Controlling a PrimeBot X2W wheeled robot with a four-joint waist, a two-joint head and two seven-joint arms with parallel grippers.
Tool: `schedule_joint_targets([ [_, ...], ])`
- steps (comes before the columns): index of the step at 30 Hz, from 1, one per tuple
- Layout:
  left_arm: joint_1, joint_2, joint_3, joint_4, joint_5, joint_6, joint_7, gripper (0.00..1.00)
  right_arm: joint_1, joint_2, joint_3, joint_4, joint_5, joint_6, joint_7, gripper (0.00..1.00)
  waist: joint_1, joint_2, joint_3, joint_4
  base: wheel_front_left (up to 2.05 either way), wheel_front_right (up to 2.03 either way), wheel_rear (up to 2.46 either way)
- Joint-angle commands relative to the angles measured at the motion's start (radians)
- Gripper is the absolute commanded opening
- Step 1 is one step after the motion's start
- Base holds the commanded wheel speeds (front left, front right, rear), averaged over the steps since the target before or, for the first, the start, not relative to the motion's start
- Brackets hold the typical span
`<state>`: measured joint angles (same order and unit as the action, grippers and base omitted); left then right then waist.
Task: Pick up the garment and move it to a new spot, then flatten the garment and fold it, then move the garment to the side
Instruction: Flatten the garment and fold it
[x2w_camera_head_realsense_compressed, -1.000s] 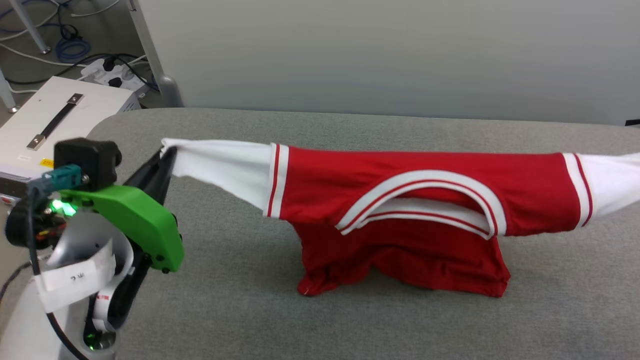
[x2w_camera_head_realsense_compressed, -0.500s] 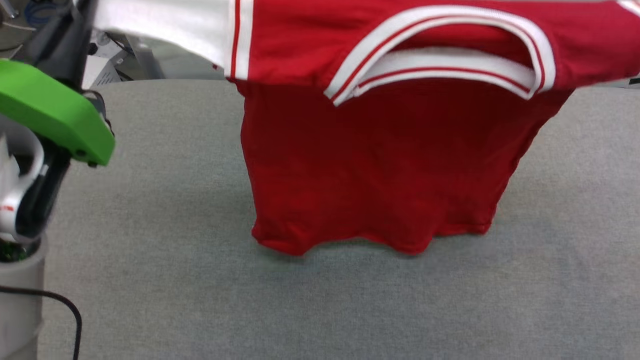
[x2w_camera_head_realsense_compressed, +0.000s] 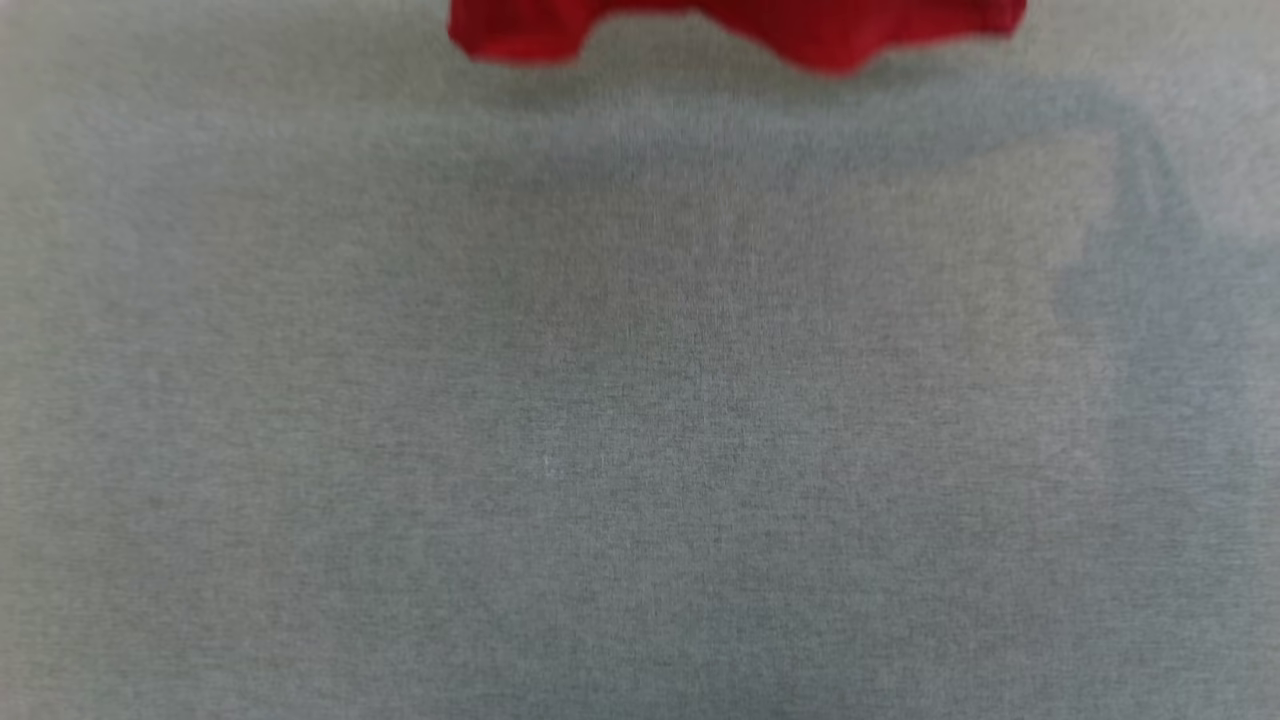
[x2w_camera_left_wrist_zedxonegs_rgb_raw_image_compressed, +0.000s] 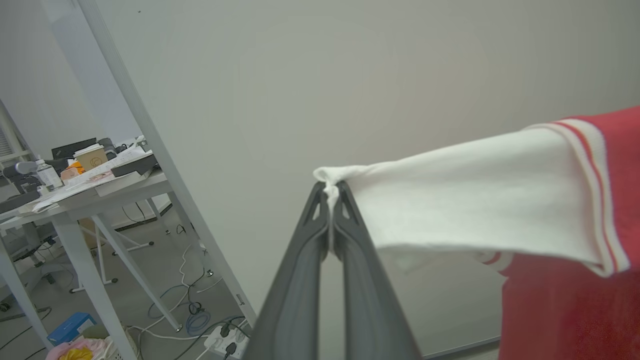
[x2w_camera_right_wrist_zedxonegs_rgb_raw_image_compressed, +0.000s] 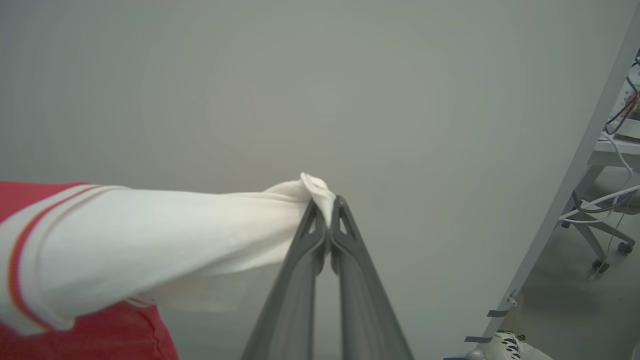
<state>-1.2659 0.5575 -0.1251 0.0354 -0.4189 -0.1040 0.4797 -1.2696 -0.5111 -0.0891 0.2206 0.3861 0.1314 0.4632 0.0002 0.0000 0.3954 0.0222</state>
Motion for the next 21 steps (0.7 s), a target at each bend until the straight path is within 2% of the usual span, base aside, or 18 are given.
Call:
schedule_joint_targets([
  [1, -0.054, 0.006, -0.013, 0.034, 0.012, -0.006, -0.013, 0.0, -0.045, 0.006, 0.008, 0.032, -0.022, -0.001, -0.023, 0.0, -0.0002, 0.0, 0.137, -0.021, 0.0, 0.0, 0.0],
  [6, -0.239, -0.015, -0.076, 0.177, 0.04, -0.018, -0.081, 0.0, -0.206, 0.032, 0.047, 0.171, -0.087, -0.001, -0.09, 0.0, -0.0002, 0.0, 0.225, -0.03, 0.0, 0.0, 0.0],
  [12, -0.382, -0.047, -0.099, 0.351, 0.073, -0.02, -0.225, 0.0, -0.346, 0.072, 0.014, 0.32, -0.159, -0.001, -0.222, 0.0, -0.0002, 0.0, 0.284, -0.035, 0.0, 0.0, 0.0],
  [16, -0.391, -0.064, -0.117, 0.454, 0.079, -0.021, -0.316, 0.0, -0.353, 0.105, 0.017, 0.396, -0.175, -0.001, -0.291, 0.0, -0.0002, 0.0, 0.291, -0.036, 0.0, 0.0, 0.0],
  [21, -0.305, -0.09, -0.137, 0.543, 0.056, -0.023, -0.403, 0.0, -0.28, 0.128, 0.068, 0.466, -0.147, -0.001, -0.329, 0.0, -0.0002, 0.0, 0.272, -0.029, 0.0, 0.0, 0.0],
])
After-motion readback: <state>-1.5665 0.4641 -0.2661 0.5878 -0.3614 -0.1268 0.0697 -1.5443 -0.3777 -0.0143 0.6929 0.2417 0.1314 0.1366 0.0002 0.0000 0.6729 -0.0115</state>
